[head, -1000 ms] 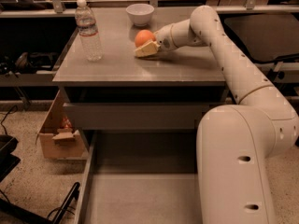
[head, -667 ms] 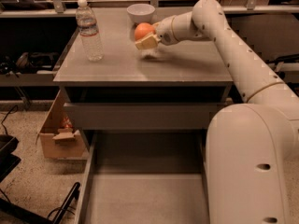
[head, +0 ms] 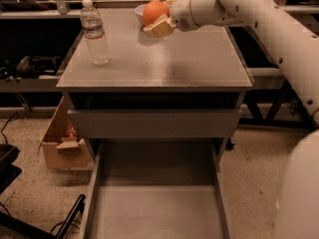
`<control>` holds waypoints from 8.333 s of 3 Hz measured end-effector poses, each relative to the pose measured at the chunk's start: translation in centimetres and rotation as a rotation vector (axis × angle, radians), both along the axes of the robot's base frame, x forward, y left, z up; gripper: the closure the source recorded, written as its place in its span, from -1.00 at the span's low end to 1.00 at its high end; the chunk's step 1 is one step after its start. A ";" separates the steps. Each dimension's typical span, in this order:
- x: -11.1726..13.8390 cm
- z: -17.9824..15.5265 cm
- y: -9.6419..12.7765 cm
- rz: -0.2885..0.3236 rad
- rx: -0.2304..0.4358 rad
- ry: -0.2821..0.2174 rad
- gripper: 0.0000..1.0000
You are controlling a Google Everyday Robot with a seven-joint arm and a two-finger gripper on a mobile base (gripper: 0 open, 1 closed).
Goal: Place orange into middle drawer
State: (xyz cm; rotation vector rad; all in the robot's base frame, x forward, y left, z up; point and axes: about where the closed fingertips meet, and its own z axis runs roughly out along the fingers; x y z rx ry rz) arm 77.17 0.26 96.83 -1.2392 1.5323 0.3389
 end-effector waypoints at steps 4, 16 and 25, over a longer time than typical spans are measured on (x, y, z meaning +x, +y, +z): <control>-19.2 -12.2 -9.3 0.043 -0.105 0.500 1.00; -31.4 -56.9 1.5 -0.062 0.125 0.994 0.02; -39.3 -32.7 -10.7 -0.080 0.040 0.788 -1.00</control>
Offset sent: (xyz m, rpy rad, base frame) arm -0.1708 -0.0975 -0.0658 -0.1839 0.4495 0.0590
